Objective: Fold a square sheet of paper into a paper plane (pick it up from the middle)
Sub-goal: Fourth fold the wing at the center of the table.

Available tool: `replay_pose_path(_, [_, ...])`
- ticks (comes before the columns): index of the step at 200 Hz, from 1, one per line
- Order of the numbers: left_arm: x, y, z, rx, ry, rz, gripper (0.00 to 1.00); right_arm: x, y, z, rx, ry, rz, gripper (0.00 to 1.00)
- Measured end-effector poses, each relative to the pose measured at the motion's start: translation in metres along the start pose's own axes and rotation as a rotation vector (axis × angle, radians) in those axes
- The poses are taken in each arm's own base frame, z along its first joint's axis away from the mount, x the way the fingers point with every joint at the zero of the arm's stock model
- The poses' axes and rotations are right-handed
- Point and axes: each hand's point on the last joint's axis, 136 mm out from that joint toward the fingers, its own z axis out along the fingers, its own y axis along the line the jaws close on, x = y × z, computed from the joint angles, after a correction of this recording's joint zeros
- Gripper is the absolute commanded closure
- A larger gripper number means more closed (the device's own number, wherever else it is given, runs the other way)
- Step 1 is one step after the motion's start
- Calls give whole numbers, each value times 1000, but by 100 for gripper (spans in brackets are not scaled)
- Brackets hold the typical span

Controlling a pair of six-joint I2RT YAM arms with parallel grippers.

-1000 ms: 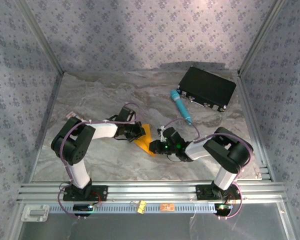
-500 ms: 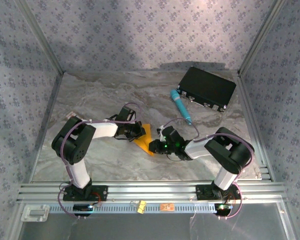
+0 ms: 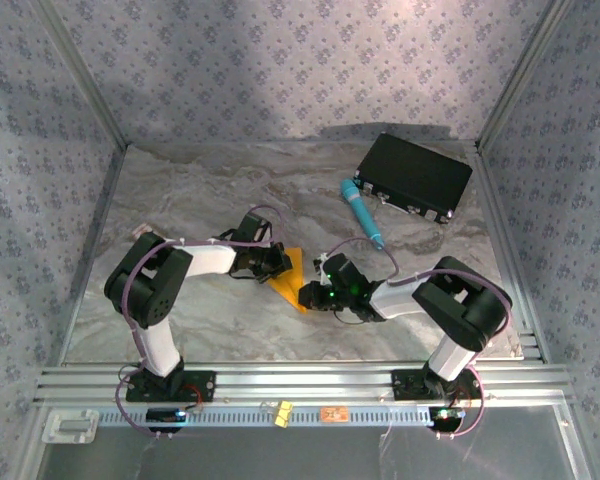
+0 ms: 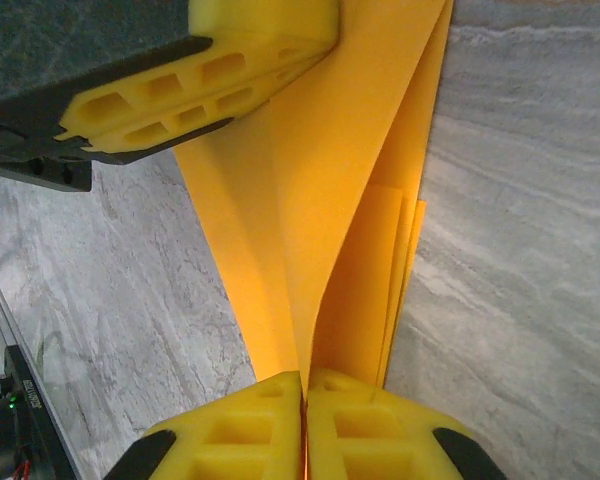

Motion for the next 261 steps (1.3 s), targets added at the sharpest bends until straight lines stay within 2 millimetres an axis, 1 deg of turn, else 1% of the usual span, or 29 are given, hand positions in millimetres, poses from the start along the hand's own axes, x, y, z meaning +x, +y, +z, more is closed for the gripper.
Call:
replay_pose_path(17, [0,0,0,2,3,0,99,0,0,-1,2,-3,1,87])
replay_pose_path(59, [0,-1,0,3,2,0,99,7,0,-6,15,17,3,87])
replay_pose_path(96, [0,-1,0,3,3,-2,99,12,-3,-8,21,25,4,95])
replay_pose_path(106, [1,-1,1,5,5,-3,99,13,-4,-8,23,26,5,95])
replay_pose_path(132, [1,-1,1,5,5,-2,99,13,-4,-9,23,27,5,88])
replay_pose_path(146, [1,-1,1,6,4,-2,99,14,-3,-10,19,26,2,87])
replay_pose_path(195, [1,-1,1,7,5,-4,99,19,-7,-13,32,39,-1,95])
replay_pose_path(237, [1,-1,1,8,7,-9,99,20,-7,-13,31,39,0,89])
replay_pose_path(261, [1,-1,1,9,7,-9,99,20,-6,-14,26,40,-2,89])
